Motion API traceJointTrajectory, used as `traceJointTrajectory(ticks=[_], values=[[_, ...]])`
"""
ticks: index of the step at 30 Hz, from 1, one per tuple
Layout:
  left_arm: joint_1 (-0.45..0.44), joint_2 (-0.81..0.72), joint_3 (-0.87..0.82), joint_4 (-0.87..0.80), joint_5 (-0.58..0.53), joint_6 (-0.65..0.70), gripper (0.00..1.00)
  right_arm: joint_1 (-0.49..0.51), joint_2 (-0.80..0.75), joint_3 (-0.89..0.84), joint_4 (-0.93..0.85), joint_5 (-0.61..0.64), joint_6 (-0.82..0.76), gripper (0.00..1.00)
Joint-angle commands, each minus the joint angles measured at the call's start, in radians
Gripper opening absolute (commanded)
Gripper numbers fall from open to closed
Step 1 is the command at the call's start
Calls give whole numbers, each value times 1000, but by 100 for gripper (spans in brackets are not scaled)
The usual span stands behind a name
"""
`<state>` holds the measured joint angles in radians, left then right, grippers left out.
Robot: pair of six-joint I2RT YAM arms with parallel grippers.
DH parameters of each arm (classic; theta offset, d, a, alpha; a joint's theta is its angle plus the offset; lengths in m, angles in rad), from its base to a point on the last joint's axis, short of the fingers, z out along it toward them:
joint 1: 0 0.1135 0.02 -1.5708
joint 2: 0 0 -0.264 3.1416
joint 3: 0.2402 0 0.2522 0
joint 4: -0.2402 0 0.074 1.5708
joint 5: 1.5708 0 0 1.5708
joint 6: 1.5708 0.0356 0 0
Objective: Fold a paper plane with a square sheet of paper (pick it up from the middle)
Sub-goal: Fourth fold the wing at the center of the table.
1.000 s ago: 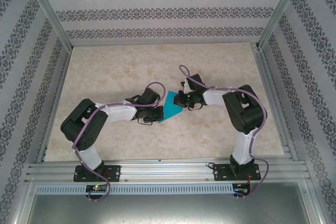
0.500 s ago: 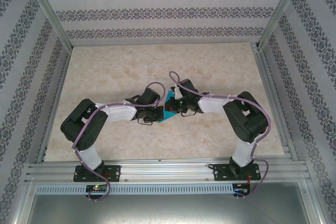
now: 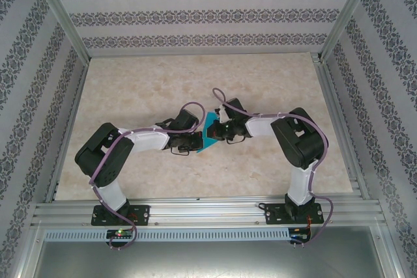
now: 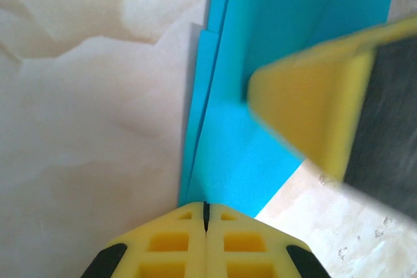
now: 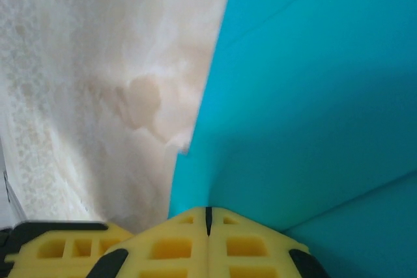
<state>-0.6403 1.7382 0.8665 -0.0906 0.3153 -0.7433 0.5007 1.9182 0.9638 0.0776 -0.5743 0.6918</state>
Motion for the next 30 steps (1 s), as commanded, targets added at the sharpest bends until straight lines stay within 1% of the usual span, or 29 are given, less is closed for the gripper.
traceJointTrajectory(ticks=[1,6,8,11,13,14,15,18,19,20,23,24,26,28,30], values=[[-4,36,-85,-136,-11,-13,0,-107,51,63,-84,83,-41,0],[-4,22,-104,-119,6,-3,0,-174,117,173,-189,117,-85,0],[-4,20,-101,-111,11,-1,0,-200,113,187,-204,120,-90,0],[-2,29,-64,-113,25,4,0,-219,55,174,-200,126,-105,0],[-2,36,-28,-111,44,-2,0,-223,-10,149,-196,131,-108,0],[-2,38,-12,-96,50,-11,2,-222,-49,128,-184,134,-110,0],[-2,38,3,-93,51,-15,7,-223,-86,107,-170,141,-106,0],[-2,27,50,-125,34,-9,16,-223,-175,47,-138,147,-76,0],[-4,17,53,-124,33,-13,24,-223,-200,28,-133,146,-63,3],[-2,2,52,-124,32,-18,33,-222,-227,5,-126,141,-47,7],[-2,-49,74,-141,19,-21,44,-210,-310,-87,-73,131,18,26],[-2,-69,88,-147,8,-22,51,-201,-336,-120,-49,129,40,32],[-3,-110,108,-153,-28,-25,62,-183,-376,-164,-30,134,76,42],[-2,-146,119,-160,-76,-34,72,-163,-401,-192,-26,142,115,48],[-2,-175,134,-179,-144,-41,79,-136,-421,-217,-4,154,163,53]])
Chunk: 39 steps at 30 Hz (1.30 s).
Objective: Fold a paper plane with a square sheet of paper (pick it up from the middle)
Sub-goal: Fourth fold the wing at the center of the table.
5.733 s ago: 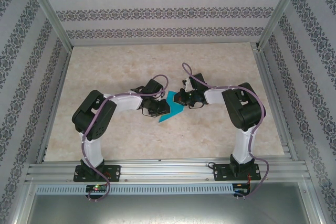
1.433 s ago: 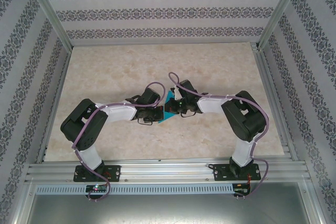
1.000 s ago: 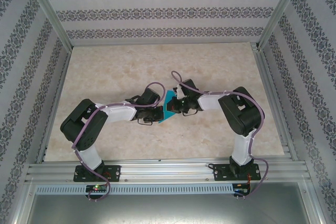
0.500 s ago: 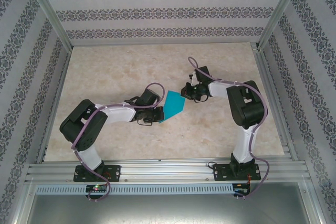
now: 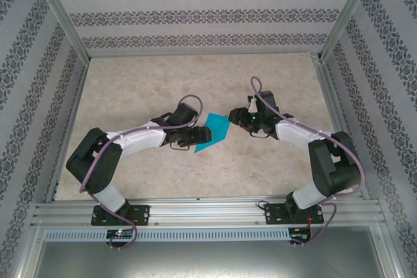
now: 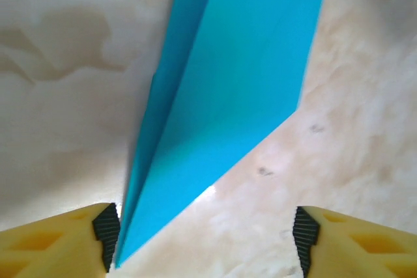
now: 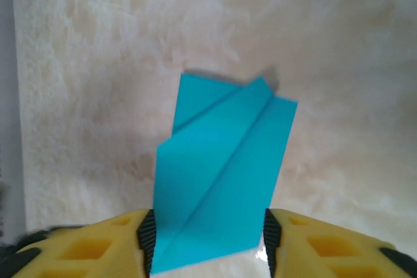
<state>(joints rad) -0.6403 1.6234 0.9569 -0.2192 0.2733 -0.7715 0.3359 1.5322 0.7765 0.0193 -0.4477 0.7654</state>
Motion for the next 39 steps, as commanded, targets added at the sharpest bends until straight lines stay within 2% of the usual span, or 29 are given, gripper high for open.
traceJointTrajectory(ticks=[1,3,6,10,15,24,33,39], values=[[1,-66,49,-60,-126,-13,84,42,-38,-32,56,37,105,55],[3,-77,62,-76,-191,-26,100,80,-34,-28,30,91,144,57],[8,-89,60,-77,-280,-76,100,105,9,-24,49,122,206,58],[17,-100,37,-71,-354,-143,100,109,104,14,103,79,274,56],[39,-96,34,-80,-352,-178,100,119,187,55,134,52,305,51],[44,-82,25,-63,-317,-163,100,117,244,125,92,54,293,46],[67,-31,48,-39,-260,-140,100,120,299,222,-58,117,251,49],[83,6,103,-88,-235,-86,100,128,290,214,-58,143,249,50]])
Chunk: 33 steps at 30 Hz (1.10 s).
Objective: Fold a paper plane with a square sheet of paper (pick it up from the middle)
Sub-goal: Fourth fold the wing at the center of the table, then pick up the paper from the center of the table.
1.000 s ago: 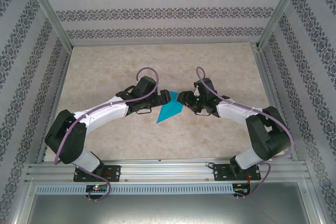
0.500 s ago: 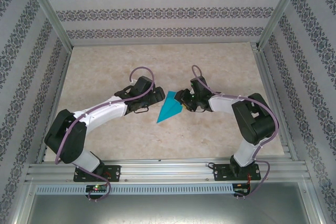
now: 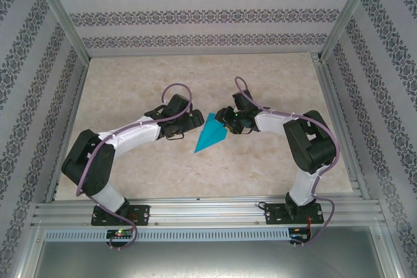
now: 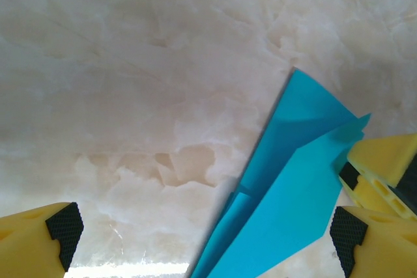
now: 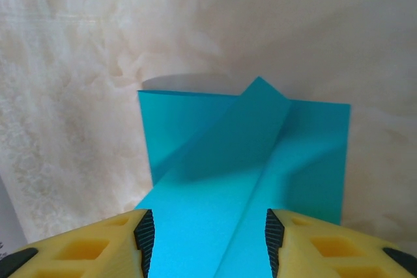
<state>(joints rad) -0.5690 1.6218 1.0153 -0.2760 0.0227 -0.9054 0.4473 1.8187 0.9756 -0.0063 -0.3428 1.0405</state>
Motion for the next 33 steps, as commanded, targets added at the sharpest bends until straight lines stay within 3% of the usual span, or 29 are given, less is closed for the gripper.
traceJointTrajectory(ticks=[1,13,21,29,33], values=[[13,11,47,-31,15,56,100,17,7,21,-29,41,-30,50],[43,-18,-12,22,31,81,100,33,59,98,-26,-20,-32,49],[42,-36,-63,55,34,63,100,57,44,52,61,-87,-34,48],[50,-73,-86,52,27,22,100,95,28,-5,94,-95,-44,42],[73,-72,-86,46,92,-10,100,105,30,-47,150,-99,-31,36]])
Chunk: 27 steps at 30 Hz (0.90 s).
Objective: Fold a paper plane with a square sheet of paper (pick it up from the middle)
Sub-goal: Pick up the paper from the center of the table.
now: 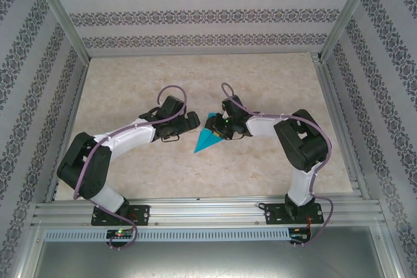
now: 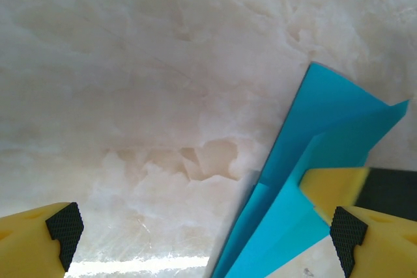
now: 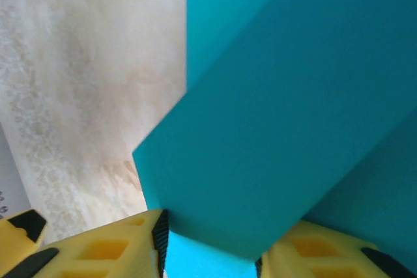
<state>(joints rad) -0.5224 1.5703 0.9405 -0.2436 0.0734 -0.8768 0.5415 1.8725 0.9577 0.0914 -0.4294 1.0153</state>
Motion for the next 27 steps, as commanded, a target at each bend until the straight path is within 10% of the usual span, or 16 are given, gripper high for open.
traceJointTrajectory(ticks=[1,11,27], values=[[32,-18,-9,16,60,-43,100,13,-24,-41,76,-15,-2,34],[83,-40,-72,124,270,-63,100,-4,-77,-71,223,-72,-41,8],[113,-174,-208,488,667,-210,100,-110,-173,-24,563,-409,229,6]])
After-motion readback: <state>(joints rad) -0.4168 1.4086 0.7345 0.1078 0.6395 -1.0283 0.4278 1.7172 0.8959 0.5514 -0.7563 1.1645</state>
